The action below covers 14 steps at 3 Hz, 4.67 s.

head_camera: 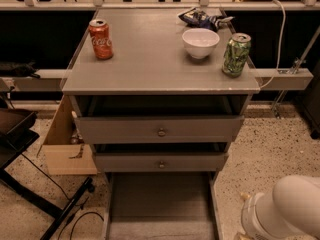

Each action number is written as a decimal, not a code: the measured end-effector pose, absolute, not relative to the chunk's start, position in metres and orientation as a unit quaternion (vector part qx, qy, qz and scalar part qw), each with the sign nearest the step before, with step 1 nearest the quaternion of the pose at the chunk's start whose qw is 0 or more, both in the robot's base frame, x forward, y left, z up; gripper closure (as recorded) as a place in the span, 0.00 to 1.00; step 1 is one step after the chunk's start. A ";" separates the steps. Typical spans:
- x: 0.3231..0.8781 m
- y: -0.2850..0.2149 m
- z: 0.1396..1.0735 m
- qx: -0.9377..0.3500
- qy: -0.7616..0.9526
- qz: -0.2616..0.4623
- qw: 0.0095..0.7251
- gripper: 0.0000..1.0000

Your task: Close bottom drawer

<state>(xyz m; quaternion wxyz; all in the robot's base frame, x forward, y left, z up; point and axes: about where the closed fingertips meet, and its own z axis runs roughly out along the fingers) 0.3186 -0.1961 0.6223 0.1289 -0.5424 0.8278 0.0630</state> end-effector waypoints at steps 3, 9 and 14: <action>0.292 -0.203 0.543 -0.518 0.845 0.110 0.080 0.00; 0.230 -0.183 0.179 -0.376 0.871 0.304 0.089 1.00; 0.278 -0.152 0.089 -0.376 0.843 0.339 0.184 1.00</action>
Offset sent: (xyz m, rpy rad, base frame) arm -0.0201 -0.0095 -0.0650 0.0236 0.1159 -0.0447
